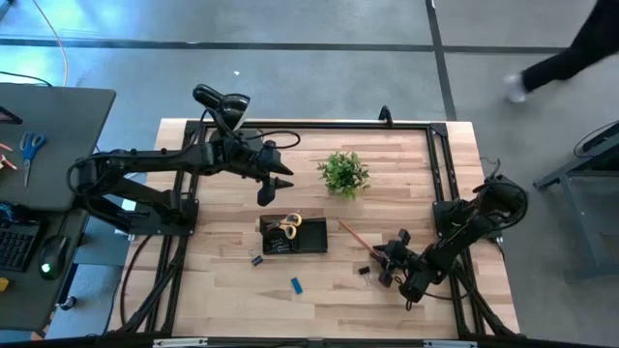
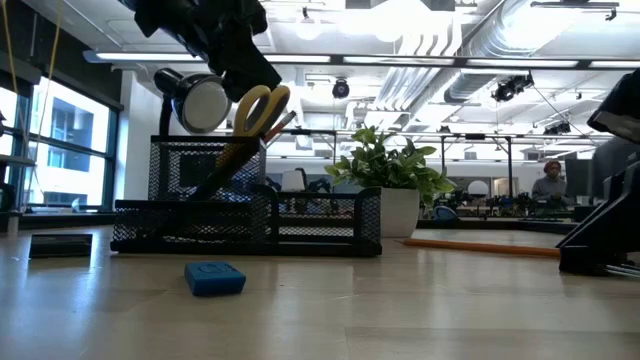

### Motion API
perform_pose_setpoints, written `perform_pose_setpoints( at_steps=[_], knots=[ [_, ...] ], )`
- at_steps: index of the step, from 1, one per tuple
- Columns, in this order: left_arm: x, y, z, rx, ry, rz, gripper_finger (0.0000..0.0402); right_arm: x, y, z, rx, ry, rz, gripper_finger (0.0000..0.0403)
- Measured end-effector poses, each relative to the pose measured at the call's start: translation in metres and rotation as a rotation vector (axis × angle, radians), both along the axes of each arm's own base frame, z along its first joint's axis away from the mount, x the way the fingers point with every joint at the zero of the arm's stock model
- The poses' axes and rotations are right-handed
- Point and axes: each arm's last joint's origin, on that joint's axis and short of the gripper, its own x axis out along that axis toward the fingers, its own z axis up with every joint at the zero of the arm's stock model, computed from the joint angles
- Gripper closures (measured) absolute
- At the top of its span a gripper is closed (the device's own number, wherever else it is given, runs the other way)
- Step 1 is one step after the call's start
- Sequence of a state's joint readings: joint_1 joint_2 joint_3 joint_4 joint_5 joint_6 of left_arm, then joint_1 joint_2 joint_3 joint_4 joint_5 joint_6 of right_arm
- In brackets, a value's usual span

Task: Pick and place office supplies into organizer
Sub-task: Put the orange pencil into the black desk organizer

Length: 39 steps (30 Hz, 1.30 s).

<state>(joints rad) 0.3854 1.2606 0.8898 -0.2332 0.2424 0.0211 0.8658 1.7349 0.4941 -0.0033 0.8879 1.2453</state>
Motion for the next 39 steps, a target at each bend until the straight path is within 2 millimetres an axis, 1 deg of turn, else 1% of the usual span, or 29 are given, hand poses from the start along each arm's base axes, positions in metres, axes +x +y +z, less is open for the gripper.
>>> perform_pose_setpoints(
  at_steps=[3, 8, 9, 10, 15, 20, 24, 27, 29, 31, 33, 35, 39],
  knots=[
    [0.002, 0.001, -0.004, -0.004, 0.013, -0.001, 0.0236, 0.000, -0.001, -0.001, -0.015, 0.007, 0.004, 0.0322],
    [0.004, 0.002, -0.008, -0.006, 0.030, -0.004, 0.0236, -0.001, -0.002, -0.001, -0.033, 0.019, 0.004, 0.0386],
    [0.004, 0.002, -0.008, -0.005, 0.029, -0.004, 0.0236, -0.002, -0.002, -0.001, -0.035, 0.021, 0.004, 0.0391],
    [0.005, 0.002, -0.007, -0.005, 0.027, -0.004, 0.0236, -0.002, -0.003, -0.001, -0.037, 0.025, 0.004, 0.0392],
    [0.005, 0.002, -0.007, -0.003, 0.023, -0.004, 0.0236, -0.003, -0.004, -0.002, -0.041, 0.022, -0.010, 0.0375],
    [0.005, 0.002, -0.007, -0.003, 0.023, -0.004, 0.0236, -0.003, -0.005, -0.002, -0.053, 0.008, -0.021, 0.0395],
    [0.005, 0.002, -0.007, -0.003, 0.023, -0.004, 0.0236, -0.004, -0.007, -0.002, -0.059, -0.014, -0.054, 0.0392],
    [0.005, 0.002, -0.007, 0.002, 0.023, -0.007, 0.0236, -0.005, -0.008, 0.002, -0.055, -0.005, -0.054, 0.0397],
    [0.005, 0.002, -0.007, 0.005, 0.024, -0.009, 0.0236, -0.006, -0.009, 0.008, -0.038, 0.009, -0.048, 0.0398],
    [0.005, 0.002, -0.007, 0.005, 0.024, -0.009, 0.0236, -0.007, -0.010, 0.017, -0.057, 0.031, -0.046, 0.0398],
    [0.005, 0.002, -0.007, 0.006, 0.023, -0.010, 0.0236, -0.005, -0.008, 0.034, -0.065, 0.035, -0.047, 0.0398],
    [0.005, 0.002, -0.007, 0.011, 0.024, -0.013, 0.0236, -0.004, -0.009, 0.049, -0.093, 0.077, -0.049, 0.0400],
    [0.004, 0.001, -0.005, 0.014, 0.017, -0.013, 0.0236, 0.002, -0.007, 0.088, -0.121, 0.128, -0.054, 0.0400]
  ],
)
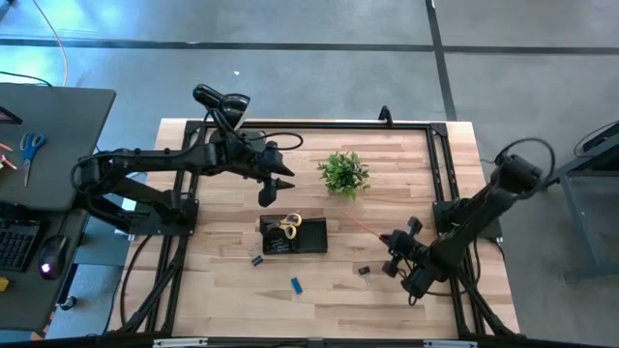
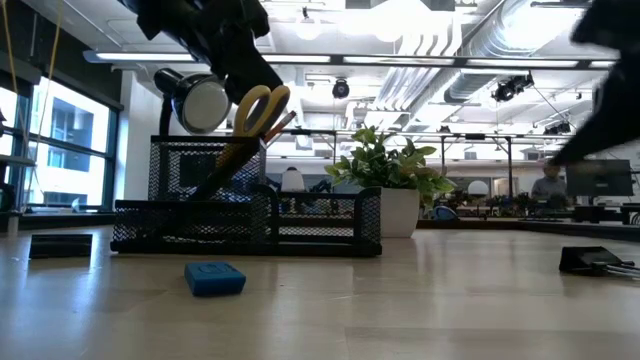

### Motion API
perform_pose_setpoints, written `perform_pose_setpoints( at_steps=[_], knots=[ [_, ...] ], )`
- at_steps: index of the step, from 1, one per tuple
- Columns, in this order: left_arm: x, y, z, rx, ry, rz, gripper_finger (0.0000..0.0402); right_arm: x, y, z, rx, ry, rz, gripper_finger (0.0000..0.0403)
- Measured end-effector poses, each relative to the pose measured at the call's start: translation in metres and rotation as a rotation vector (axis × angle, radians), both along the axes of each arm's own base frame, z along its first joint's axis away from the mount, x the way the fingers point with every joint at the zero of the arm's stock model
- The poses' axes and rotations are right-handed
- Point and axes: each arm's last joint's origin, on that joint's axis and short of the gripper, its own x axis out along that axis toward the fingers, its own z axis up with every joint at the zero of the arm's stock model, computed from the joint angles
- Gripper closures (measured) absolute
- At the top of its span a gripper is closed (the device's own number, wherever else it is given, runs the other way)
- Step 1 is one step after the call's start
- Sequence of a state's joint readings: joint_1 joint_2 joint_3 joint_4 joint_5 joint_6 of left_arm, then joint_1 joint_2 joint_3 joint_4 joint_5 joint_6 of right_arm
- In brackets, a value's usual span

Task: Pick and place office supplies into organizer
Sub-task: Put the orange pencil into the black desk organizer

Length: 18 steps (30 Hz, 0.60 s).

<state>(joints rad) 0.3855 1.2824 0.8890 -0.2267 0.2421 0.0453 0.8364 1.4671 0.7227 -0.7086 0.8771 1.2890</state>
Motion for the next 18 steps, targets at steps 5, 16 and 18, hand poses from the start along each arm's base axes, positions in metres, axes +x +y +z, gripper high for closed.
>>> perform_pose_setpoints(
  at_steps=[5, 16, 18],
  knots=[
    [-0.006, -0.003, 0.008, 0.006, -0.020, -0.005, 0.0236, 0.016, 0.003, 0.043, -0.042, 0.088, 0.068, 0.0402],
    [-0.041, -0.017, 0.039, 0.056, -0.083, -0.022, 0.0236, 0.071, -0.013, 0.118, -0.170, 0.147, 0.264, 0.0401],
    [-0.047, -0.019, 0.042, 0.065, -0.073, -0.017, 0.0236, 0.078, -0.018, 0.131, -0.193, 0.137, 0.280, 0.0401]
  ],
)
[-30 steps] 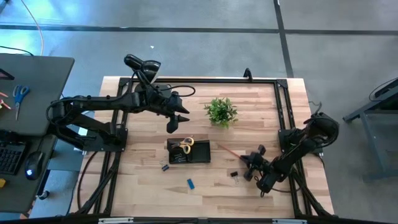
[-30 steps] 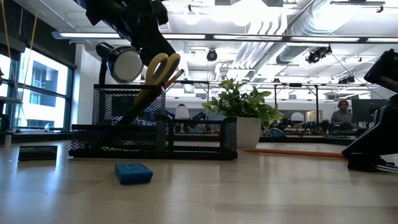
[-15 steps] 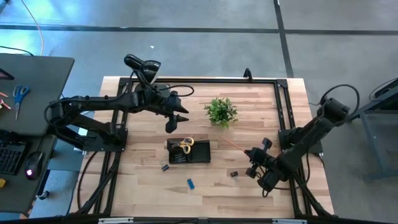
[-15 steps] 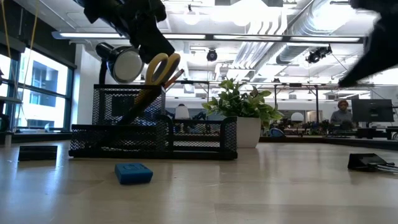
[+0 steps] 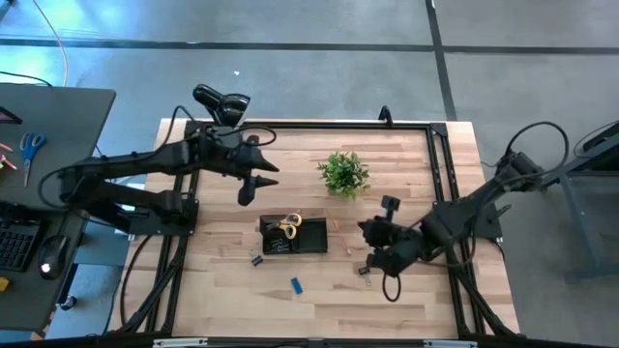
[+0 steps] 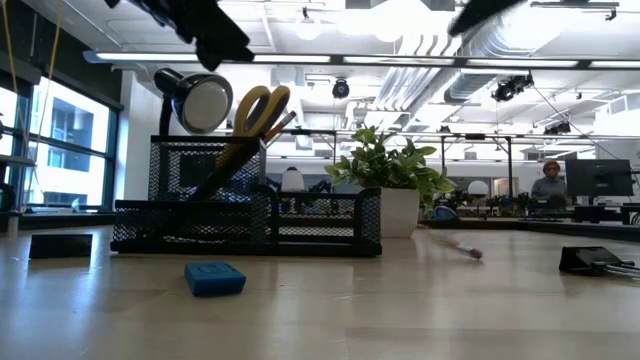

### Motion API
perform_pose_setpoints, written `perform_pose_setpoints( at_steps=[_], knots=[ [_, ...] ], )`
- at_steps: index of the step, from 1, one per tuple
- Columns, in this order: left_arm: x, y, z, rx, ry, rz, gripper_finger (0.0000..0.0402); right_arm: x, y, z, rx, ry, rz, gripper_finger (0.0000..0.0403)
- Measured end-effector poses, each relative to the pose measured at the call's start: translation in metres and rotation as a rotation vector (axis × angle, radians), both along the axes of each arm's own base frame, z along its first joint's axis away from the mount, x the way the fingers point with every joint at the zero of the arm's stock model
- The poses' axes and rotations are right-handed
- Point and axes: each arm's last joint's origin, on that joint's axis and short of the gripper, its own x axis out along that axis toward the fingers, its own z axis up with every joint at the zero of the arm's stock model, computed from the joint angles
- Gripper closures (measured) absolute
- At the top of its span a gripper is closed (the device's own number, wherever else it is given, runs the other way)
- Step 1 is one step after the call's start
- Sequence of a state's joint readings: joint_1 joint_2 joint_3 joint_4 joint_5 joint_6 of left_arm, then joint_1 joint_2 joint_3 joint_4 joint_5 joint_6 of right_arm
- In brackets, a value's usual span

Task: Pick and place office supplies into organizer
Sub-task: Put the orange pencil into the black desk organizer

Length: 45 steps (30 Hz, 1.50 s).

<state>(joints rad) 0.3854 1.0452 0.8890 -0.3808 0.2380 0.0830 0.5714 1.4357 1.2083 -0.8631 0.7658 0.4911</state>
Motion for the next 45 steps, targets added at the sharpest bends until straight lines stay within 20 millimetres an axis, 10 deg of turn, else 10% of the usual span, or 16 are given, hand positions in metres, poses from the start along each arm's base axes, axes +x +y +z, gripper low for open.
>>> perform_pose_setpoints(
  at_steps=[8, 27, 45],
  knots=[
    [-0.011, -0.004, 0.000, -0.005, 0.048, 0.021, 0.0236, 0.013, -0.019, -0.001, 0.117, -0.018, -0.087, 0.0402],
    [-0.011, -0.004, 0.000, -0.004, 0.050, 0.023, 0.0236, 0.016, -0.013, -0.166, 0.497, -0.150, -0.210, 0.0270],
    [0.005, 0.003, -0.015, -0.026, 0.109, 0.026, 0.0236, 0.036, -0.012, -0.193, 0.315, -0.076, -0.256, 0.0270]
  ],
)
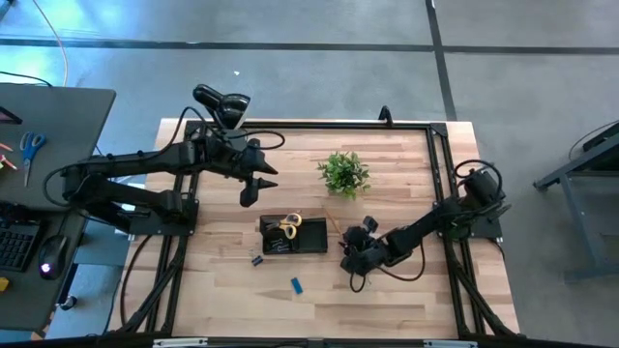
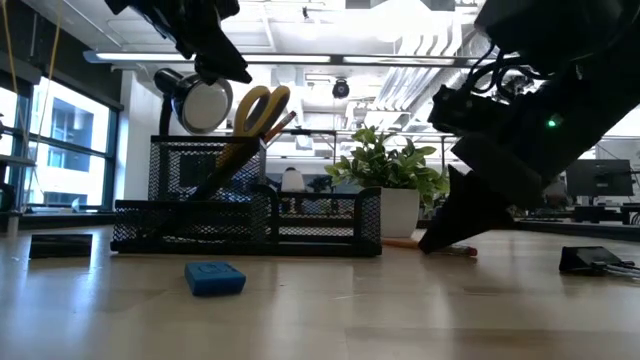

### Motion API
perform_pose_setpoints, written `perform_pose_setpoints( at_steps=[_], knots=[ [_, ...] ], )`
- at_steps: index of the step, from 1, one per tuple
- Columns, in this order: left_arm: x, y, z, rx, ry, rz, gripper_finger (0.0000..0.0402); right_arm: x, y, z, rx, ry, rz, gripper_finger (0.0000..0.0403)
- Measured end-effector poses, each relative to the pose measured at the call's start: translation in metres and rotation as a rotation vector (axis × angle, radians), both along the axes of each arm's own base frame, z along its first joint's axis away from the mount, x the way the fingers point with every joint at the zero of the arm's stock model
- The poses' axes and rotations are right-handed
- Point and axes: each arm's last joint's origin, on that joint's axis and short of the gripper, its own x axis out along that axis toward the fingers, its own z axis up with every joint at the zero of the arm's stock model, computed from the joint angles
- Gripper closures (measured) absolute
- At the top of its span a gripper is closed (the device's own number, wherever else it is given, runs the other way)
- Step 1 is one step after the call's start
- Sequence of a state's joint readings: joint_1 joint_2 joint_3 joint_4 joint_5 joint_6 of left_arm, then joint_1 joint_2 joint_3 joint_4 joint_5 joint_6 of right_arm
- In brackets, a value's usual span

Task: Pick and place office supplies into organizer
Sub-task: Put the orange pencil into the black desk organizer

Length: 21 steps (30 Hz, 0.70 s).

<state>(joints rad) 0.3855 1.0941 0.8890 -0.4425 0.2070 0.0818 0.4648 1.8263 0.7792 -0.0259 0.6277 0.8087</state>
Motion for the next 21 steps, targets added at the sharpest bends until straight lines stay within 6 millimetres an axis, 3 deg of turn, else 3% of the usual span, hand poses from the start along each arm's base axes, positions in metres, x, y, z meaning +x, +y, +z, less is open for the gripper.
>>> perform_pose_setpoints(
  at_steps=[7, 21],
  knots=[
    [0.000, 0.000, 0.000, -0.001, -0.001, -0.001, 0.0236, -0.013, -0.004, -0.004, -0.040, 0.105, -0.060, 0.0279],
    [0.000, 0.000, 0.000, 0.000, -0.004, -0.001, 0.0236, -0.062, 0.015, -0.003, -0.143, 0.211, -0.150, 0.0364]
  ],
)
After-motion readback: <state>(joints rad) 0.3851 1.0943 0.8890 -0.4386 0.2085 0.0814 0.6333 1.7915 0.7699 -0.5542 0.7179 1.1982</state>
